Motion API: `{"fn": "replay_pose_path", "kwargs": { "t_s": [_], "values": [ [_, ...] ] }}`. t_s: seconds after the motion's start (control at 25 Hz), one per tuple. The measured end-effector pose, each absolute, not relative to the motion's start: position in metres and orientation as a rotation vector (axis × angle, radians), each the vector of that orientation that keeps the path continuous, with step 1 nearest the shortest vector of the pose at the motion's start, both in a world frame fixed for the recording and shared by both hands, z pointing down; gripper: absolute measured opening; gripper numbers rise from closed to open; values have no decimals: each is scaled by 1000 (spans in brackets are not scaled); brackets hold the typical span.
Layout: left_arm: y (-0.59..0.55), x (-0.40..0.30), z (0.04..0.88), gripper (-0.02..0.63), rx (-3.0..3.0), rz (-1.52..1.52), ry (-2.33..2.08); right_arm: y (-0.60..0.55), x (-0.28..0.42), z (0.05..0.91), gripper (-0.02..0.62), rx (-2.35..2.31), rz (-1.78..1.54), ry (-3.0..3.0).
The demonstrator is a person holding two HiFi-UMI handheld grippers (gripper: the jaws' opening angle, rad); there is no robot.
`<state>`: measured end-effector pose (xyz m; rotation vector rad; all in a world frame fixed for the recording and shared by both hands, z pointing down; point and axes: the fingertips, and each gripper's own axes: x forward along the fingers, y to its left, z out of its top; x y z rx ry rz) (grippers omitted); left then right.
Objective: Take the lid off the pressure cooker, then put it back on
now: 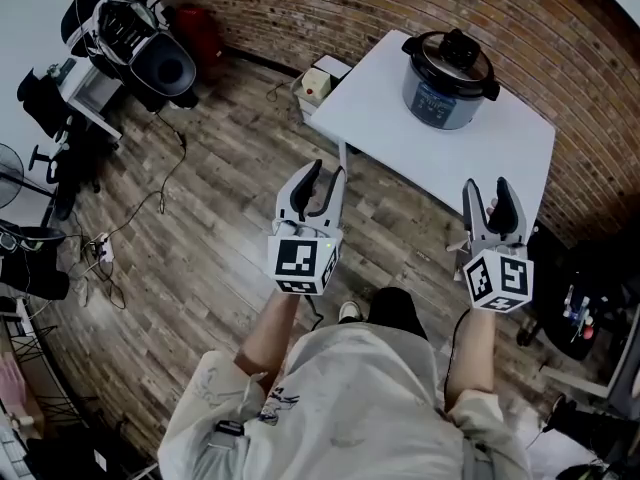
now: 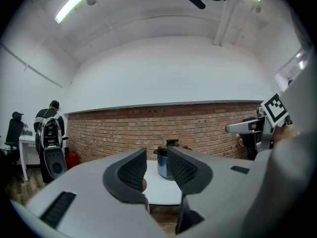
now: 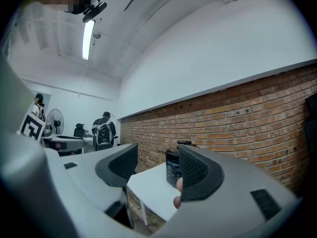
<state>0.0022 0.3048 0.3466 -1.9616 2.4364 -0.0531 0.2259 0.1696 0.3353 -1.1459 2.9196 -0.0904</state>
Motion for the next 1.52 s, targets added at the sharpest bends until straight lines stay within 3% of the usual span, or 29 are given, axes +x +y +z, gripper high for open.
{"fn": "replay_pose_path", "kwargs": {
  "t_s": [0.44,1.52],
  "values": [
    [246,-23,357,146,-1983,-120,2412,110,203,349,273,-1153,-124,2896],
    [-50,-85,357,156,-2073,-276,2358,-166,151,356,273,-1152,-216,2851]
  ]
}}
